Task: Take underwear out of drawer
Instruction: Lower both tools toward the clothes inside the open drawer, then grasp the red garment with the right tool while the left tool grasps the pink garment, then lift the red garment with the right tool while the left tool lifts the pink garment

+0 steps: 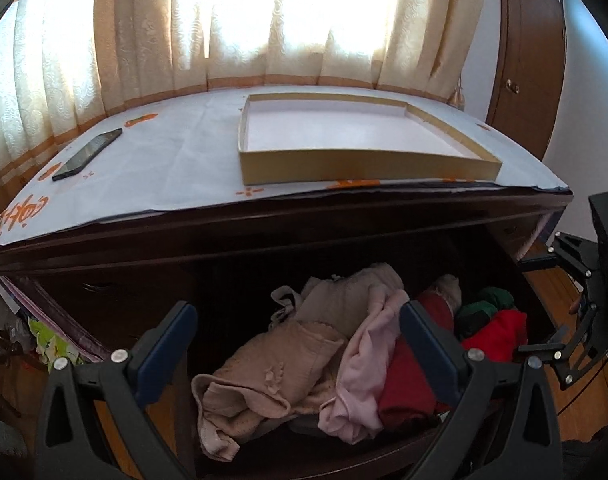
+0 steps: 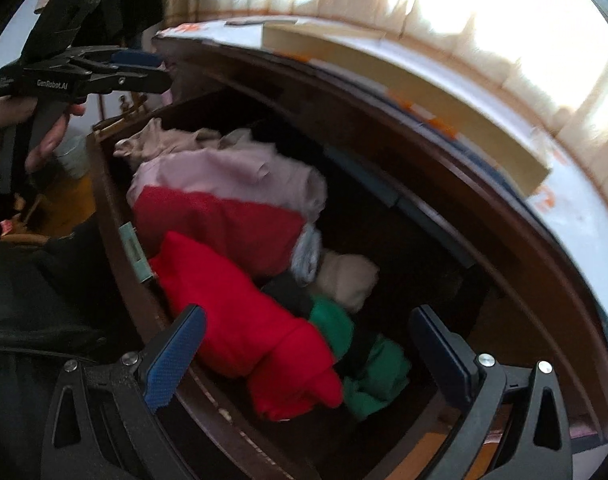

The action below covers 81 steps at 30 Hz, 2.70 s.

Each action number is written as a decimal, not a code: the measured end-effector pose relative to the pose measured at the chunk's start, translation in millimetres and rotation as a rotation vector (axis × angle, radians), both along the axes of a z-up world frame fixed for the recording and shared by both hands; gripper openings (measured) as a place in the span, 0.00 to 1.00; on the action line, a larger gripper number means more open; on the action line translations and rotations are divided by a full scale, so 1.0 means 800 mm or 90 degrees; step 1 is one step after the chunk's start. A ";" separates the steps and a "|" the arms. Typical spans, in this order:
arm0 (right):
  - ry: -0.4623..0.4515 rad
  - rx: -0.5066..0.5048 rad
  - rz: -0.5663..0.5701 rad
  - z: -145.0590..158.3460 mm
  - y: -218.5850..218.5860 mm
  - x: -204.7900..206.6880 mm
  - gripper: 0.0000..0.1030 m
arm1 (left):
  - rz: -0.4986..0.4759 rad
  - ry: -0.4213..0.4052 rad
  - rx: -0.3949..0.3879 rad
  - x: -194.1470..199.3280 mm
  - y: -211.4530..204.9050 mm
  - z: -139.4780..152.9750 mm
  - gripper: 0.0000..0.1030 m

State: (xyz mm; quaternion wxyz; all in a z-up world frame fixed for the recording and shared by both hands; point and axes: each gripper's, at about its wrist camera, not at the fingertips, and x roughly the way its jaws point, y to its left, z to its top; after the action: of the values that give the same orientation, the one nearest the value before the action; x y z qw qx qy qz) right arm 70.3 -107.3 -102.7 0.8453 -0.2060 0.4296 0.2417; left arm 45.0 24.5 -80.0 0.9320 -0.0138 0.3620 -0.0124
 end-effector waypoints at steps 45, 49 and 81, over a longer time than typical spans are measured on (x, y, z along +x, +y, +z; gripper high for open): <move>0.388 0.030 0.209 -0.058 0.035 0.076 0.50 | -0.083 0.094 0.019 0.025 -0.029 -0.040 1.00; 0.334 0.038 0.181 -0.052 0.029 0.060 0.44 | -0.096 0.106 0.019 0.028 -0.033 -0.047 1.00; 0.022 0.384 -0.124 -0.004 -0.053 -0.014 0.28 | -0.197 0.187 -0.026 0.063 -0.071 -0.092 0.09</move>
State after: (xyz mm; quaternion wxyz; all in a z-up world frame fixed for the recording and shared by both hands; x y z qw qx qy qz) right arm 59.3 -149.4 -105.8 0.8799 0.1005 0.3707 0.2796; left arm 95.2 -32.4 -154.0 0.8557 0.0211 0.4916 -0.1603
